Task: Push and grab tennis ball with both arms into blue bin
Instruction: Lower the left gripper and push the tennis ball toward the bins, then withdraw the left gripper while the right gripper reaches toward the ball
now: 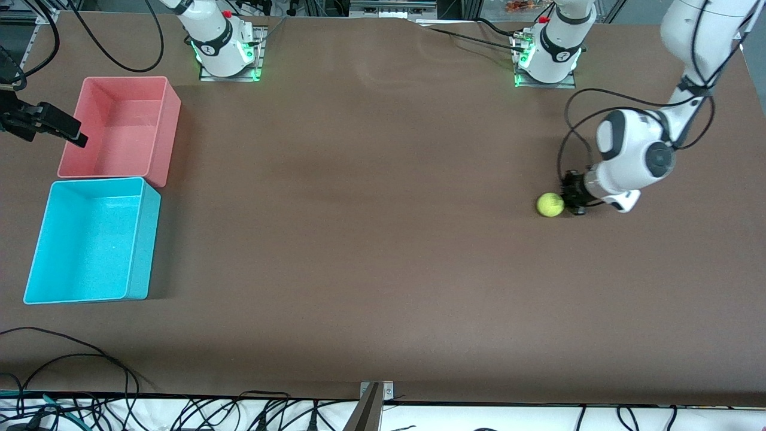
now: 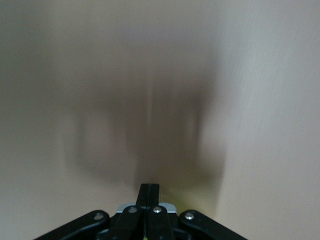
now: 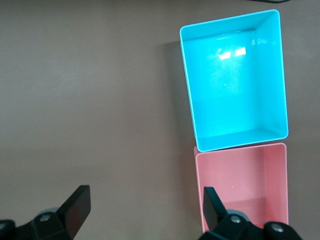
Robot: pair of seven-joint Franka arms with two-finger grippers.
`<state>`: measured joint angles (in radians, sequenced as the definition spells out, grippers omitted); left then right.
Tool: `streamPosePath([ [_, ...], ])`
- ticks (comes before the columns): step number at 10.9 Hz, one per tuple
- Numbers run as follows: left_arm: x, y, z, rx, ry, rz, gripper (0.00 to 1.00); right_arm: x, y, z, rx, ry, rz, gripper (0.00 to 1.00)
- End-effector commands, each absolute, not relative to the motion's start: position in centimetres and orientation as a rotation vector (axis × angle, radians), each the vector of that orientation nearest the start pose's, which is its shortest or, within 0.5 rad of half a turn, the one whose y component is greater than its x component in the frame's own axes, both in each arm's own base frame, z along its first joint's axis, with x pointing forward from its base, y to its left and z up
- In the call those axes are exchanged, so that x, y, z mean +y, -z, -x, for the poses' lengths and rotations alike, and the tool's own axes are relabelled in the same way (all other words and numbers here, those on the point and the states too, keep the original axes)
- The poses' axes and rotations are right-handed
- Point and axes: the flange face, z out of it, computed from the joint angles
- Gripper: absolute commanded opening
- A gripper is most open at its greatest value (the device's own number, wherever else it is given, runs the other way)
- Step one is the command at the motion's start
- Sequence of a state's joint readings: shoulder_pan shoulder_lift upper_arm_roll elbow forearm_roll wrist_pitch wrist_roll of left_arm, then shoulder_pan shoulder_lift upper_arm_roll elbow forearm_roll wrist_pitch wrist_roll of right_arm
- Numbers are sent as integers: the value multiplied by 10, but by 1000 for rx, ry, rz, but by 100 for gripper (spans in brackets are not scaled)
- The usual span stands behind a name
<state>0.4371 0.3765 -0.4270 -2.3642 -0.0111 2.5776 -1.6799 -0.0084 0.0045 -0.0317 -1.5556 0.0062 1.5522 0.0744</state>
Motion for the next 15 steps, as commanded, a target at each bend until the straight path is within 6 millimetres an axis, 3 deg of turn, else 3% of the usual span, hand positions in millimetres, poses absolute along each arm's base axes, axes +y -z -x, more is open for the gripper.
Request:
streamPosePath([
  [1,-109,-199,-509,2496,327,-1813,0,-22,-635,-553,185,-8,3110,100],
  [2,-121,-207,-514,2511,340,-1822,0,-22,-635,-554,187,-5,3110,100],
  [4,-110,-221,-517,2453,314,-1924,0,-20,-634,-553,168,-15,3111,100],
  [6,-54,-227,-527,2315,292,-2049,0,-15,-629,-556,154,-29,3112,100],
  [8,27,-246,-552,2025,201,-2236,0,-7,-626,-557,126,-39,3114,100],
  [9,62,-256,-559,1810,123,-2401,0,-6,-616,-562,121,-65,3115,100],
  [10,88,-270,-565,1622,26,-2554,0,6,-609,-567,89,-66,3119,100],
  [11,107,-287,-569,1430,-67,-2720,0,29,-586,-582,25,-92,3134,100],
  [12,122,-303,-574,1277,-133,-2825,3,32,-566,-597,18,-82,3135,100],
  [13,132,-321,-580,1159,-155,-2890,21,33,-541,-613,-22,-80,3135,100],
  [14,136,-338,-589,1133,-151,-2910,54,34,-518,-629,-88,-49,3134,100],
  [15,138,-351,-596,1124,-137,-2921,100,35,-491,-643,-127,-48,3135,100],
])
